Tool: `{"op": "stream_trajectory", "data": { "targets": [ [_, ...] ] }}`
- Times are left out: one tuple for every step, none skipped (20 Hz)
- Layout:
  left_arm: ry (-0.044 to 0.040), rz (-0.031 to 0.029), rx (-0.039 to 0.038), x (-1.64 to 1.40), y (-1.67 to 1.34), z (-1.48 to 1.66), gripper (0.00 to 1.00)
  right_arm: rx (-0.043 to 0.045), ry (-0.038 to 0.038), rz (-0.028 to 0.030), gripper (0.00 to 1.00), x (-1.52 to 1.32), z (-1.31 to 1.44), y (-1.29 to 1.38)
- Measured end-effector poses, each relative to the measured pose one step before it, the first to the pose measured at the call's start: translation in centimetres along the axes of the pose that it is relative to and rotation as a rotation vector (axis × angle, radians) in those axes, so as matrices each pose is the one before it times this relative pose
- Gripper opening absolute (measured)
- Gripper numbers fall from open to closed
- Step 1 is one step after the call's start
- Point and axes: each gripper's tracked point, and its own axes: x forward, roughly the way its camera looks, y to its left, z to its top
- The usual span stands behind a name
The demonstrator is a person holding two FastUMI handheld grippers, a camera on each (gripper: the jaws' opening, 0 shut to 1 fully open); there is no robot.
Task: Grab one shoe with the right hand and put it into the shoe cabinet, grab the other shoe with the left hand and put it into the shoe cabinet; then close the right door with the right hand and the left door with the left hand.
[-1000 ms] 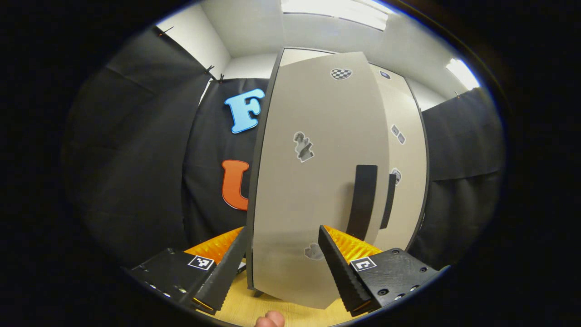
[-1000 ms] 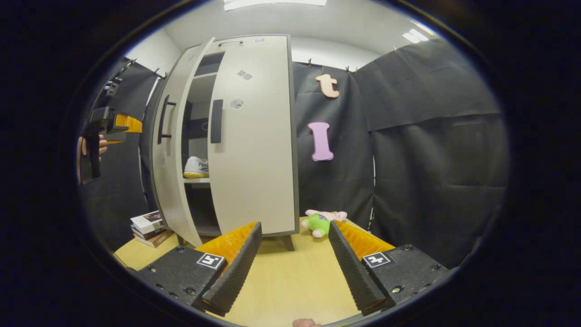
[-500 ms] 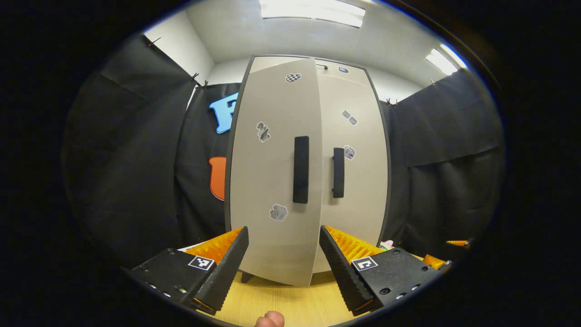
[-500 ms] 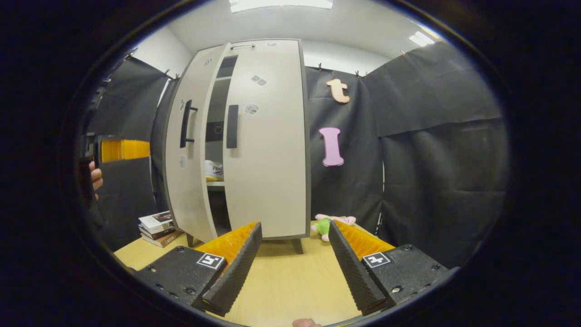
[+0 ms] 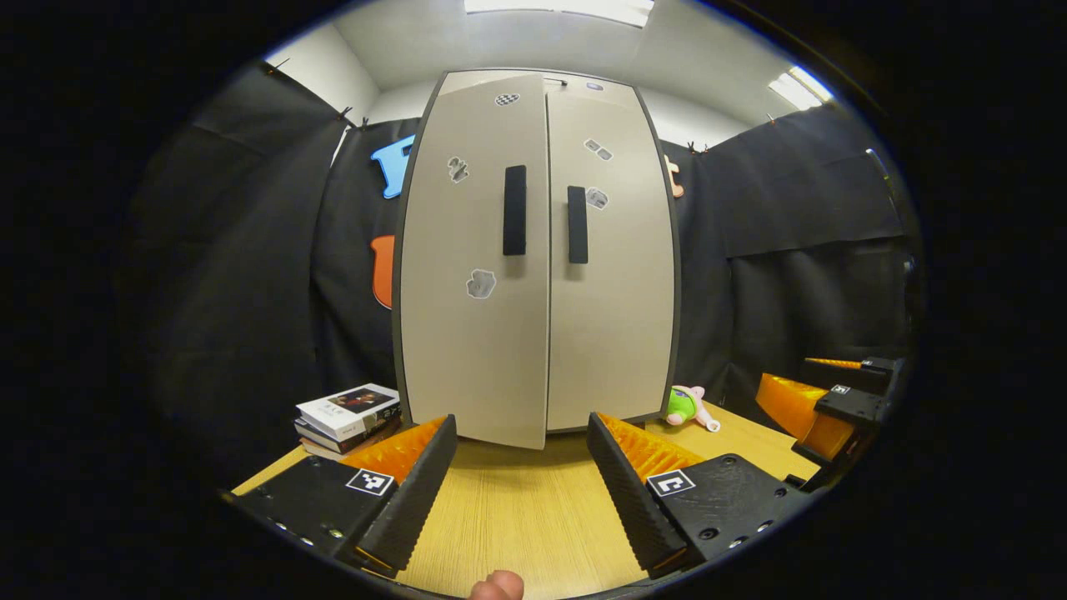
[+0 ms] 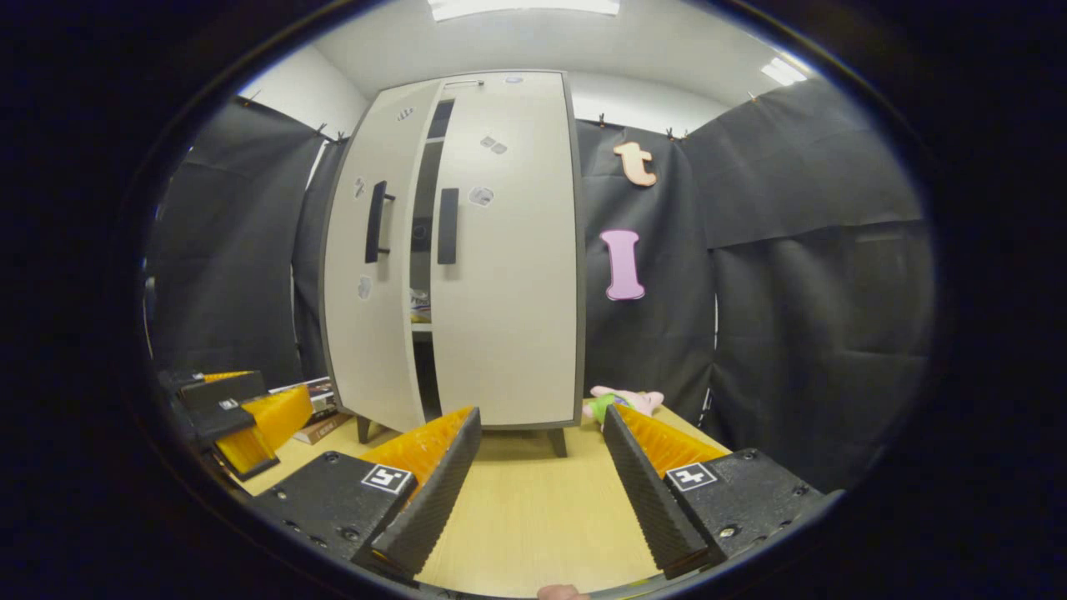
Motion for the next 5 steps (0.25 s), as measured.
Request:
{"op": "stream_trajectory", "data": {
  "targets": [
    [0.00398,0.00219,-0.00573,-0.33,-0.155,-0.387,0.94,-0.00168,-0.0007,0.00095,0.96,-0.079,-0.126,0.006],
    [-0.00447,0.00323,0.00202,-0.195,-0.058,-0.246,0.94,-0.00078,-0.00113,0.00319,0.96,-0.053,-0.186,0.096],
    [-0.00207,0.00577,0.00573,-0.316,-0.22,0.05,0.95,-0.00003,-0.00011,0.00358,0.96,-0.106,-0.189,0.127],
    [0.00178,0.0031,0.00253,-0.202,-0.067,-0.115,0.94,-0.0017,0.00382,-0.00101,0.96,-0.147,-0.217,0.06],
    [0.00346,-0.00335,-0.00169,0.12,-0.007,-0.196,0.94,0.00026,0.00294,-0.00066,0.96,-0.109,-0.291,0.02]
  ]
}}
